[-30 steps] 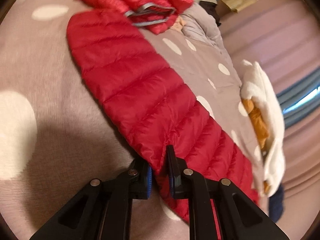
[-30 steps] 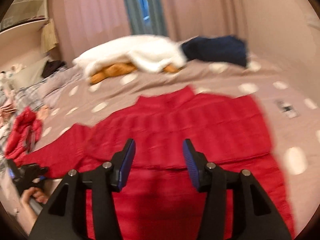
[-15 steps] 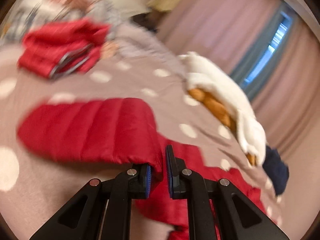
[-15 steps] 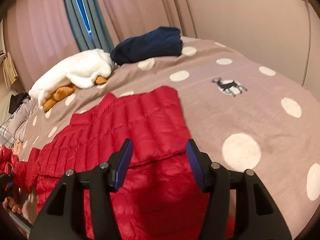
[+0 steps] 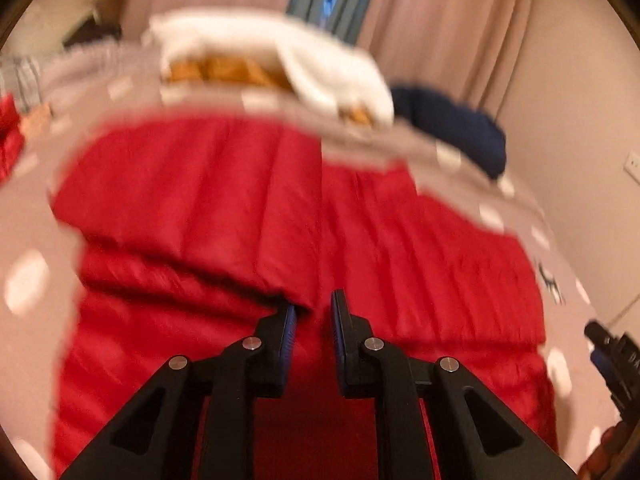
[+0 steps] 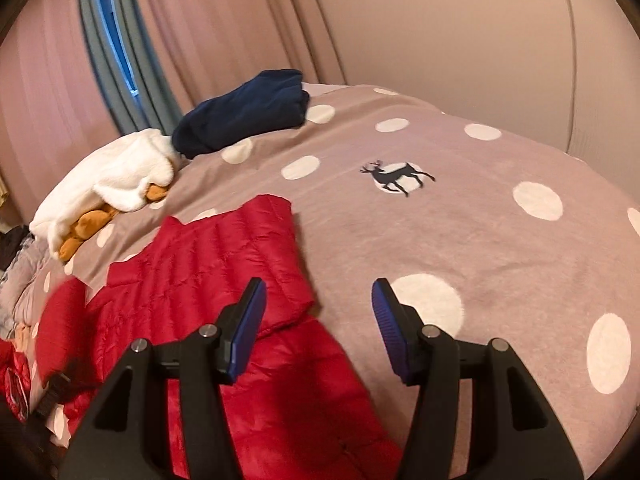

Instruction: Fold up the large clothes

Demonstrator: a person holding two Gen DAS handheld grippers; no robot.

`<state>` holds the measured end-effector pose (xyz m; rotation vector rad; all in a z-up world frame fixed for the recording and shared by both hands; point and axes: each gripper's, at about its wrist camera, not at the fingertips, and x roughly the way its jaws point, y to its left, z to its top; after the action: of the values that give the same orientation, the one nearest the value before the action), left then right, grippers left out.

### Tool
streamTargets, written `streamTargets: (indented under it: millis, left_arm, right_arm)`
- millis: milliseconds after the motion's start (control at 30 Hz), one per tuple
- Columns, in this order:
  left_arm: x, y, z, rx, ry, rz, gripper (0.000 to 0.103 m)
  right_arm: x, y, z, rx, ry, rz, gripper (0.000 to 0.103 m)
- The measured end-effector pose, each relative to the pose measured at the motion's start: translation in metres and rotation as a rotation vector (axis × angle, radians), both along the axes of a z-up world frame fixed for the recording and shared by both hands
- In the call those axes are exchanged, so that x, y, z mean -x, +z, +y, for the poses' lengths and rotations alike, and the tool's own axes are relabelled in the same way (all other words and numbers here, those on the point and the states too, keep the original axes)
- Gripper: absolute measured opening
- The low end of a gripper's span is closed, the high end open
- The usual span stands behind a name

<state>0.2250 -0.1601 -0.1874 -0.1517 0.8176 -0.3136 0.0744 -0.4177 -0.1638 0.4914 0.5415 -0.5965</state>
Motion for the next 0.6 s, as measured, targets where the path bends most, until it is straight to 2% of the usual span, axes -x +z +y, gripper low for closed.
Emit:
streamTargets:
  millis: [33,100,133,200,267,300,467,533,600]
  left_arm:
    - [0.001,-0.003,-0.005,-0.029,-0.008,0.01,0.012]
    - [0.009,0.001,-0.01,-0.078,-0.015,-0.03,0.012]
    - [0.01,0.004,-0.008,-0.077,-0.014,-0.043,0.012]
    - [0.011,0.011,-0.001,-0.056,-0.005,-0.049,0.019]
    - [0.014,0.017,0.003,-0.025,0.012,-0.05,0.04]
    - [0.017,0.02,0.007,-0.012,0.035,-0.061,0.044]
    - [0.046,0.025,0.015,-0.071,0.128,-0.122,0.046]
    - [0.058,0.029,0.029,-0.106,0.181,-0.158,0.046]
    - [0.064,0.032,0.044,-0.109,0.239,-0.179,0.046]
  right_arm:
    - [0.0,-0.001,-0.001,-0.008,-0.004,0.0,0.055]
    - [0.001,-0.002,-0.003,-0.018,-0.017,0.001,0.055]
    - [0.001,-0.002,-0.003,-0.016,-0.022,0.003,0.055]
    - [0.002,-0.001,-0.002,-0.006,-0.037,0.007,0.055]
    - [0.004,0.0,-0.001,-0.006,-0.042,0.004,0.055]
    - [0.005,0.0,-0.002,-0.008,-0.044,0.003,0.055]
    - [0.009,0.004,0.0,-0.014,-0.051,-0.011,0.055]
    - [0.011,0.006,0.004,-0.015,-0.037,-0.02,0.055]
    - [0.011,0.009,0.009,-0.005,-0.018,-0.022,0.055]
